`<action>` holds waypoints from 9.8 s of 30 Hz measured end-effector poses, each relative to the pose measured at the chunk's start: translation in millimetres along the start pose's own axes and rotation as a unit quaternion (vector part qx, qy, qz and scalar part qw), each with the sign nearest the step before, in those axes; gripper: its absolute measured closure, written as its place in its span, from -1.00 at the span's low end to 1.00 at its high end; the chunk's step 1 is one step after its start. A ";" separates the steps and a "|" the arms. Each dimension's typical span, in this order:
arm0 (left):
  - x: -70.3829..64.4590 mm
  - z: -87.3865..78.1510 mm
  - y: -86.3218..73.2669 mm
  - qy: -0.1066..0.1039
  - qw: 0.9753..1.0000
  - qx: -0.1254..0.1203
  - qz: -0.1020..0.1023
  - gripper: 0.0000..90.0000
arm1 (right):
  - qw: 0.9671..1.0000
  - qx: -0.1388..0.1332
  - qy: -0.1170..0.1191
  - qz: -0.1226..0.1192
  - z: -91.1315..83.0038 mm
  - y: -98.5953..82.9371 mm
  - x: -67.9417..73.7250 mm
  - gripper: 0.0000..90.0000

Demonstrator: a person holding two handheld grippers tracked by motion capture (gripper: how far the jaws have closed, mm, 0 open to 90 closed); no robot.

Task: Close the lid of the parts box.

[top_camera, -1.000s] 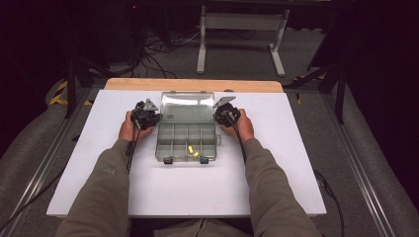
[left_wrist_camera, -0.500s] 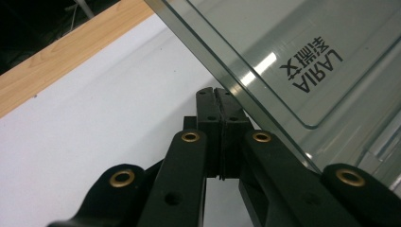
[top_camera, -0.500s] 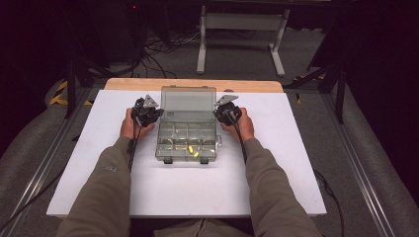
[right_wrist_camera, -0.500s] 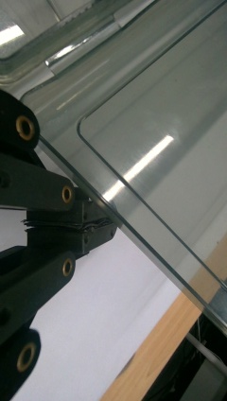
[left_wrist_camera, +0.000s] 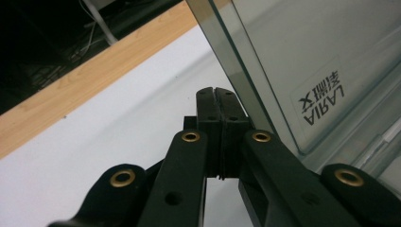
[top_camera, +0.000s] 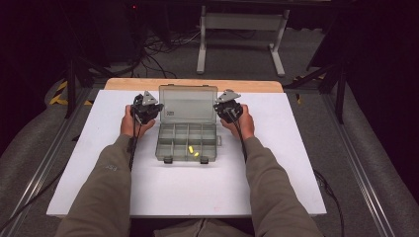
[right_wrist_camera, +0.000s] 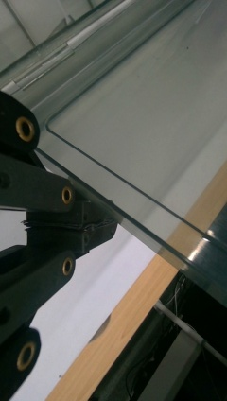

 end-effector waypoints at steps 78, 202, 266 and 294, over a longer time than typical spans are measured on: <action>-2.0 -80.8 46.0 0.045 0.995 -0.068 0.062 0.99 | 0.995 -0.096 -0.018 -0.018 -75.7 39.6 2.8 1.00; -119.0 -115.3 -45.2 -0.045 0.979 -0.054 0.189 0.99 | 0.987 -0.074 0.093 -0.105 -125.2 -35.8 121.0 0.99; -116.7 -89.8 -69.8 -0.090 0.986 -0.063 0.126 0.98 | 0.989 -0.073 0.116 -0.053 -96.6 -61.6 127.9 0.98; -113.3 -98.0 -66.8 -0.075 0.986 -0.085 0.125 0.65 | 0.988 -0.098 0.112 -0.040 -104.8 -56.0 121.8 0.65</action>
Point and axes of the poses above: each handheld gripper's, and its own axes: z roughly forward along the jaws, y roughly out of its top, x roughly to its left, the point moved 10 cm from there along z, roughly forward along the jaws, and after that the axes turned 13 degrees about x, right-handed, at the moved point
